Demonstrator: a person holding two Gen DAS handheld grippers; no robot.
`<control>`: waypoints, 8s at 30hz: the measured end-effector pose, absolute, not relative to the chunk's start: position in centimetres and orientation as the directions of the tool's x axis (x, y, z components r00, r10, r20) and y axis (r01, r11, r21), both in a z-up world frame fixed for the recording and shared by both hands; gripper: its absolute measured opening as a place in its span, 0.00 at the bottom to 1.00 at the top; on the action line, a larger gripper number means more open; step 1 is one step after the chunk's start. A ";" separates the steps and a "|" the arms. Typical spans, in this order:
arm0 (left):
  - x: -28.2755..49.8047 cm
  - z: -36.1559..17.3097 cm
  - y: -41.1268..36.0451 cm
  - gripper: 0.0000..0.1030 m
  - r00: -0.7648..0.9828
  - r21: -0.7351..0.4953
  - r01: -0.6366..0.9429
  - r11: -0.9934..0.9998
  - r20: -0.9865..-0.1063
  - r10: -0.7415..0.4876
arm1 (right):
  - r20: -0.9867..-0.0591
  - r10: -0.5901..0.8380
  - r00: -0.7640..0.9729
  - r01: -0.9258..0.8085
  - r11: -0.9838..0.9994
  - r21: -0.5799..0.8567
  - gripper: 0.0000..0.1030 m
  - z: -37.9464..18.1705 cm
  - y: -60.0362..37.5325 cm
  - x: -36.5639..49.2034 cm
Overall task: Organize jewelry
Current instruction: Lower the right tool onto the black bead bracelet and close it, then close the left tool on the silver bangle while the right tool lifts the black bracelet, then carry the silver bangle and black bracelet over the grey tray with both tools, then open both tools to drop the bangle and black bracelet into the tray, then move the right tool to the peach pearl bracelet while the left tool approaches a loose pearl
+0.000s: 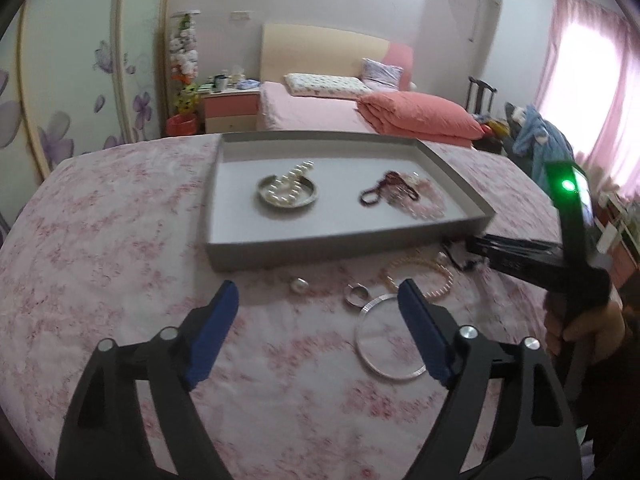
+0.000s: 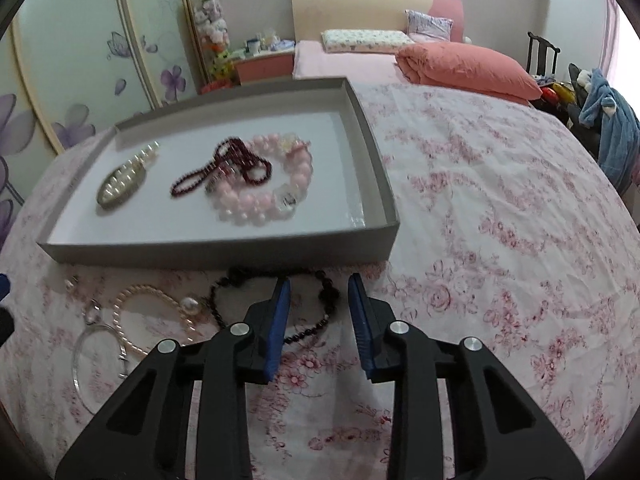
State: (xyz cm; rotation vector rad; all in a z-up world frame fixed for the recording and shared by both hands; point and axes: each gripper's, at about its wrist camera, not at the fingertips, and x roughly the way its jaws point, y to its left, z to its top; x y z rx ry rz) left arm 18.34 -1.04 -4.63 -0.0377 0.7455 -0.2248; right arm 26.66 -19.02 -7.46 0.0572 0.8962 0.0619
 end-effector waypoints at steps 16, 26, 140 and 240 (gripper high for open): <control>18.7 -8.6 -6.7 0.96 0.597 -0.040 0.268 0.963 -0.777 -0.198 | -0.773 0.023 0.634 0.050 0.996 0.070 0.12 -7.9 -21.7 25.0; 20.6 -10.4 -9.5 0.95 0.560 0.010 0.233 0.973 -0.819 -0.125 | -0.772 0.046 0.634 0.046 0.994 0.097 0.12 -7.8 -22.0 24.9; 15.7 1.7 -3.3 0.66 0.932 0.047 0.024 0.999 -0.362 -0.005 | -0.298 0.187 0.936 -0.173 0.982 0.071 0.12 4.7 -14.9 16.6; 19.2 -4.6 4.8 0.74 0.782 -0.020 -0.049 0.999 -0.623 0.026 | -0.782 0.171 0.599 -0.218 0.975 0.045 0.10 -7.4 -12.8 23.0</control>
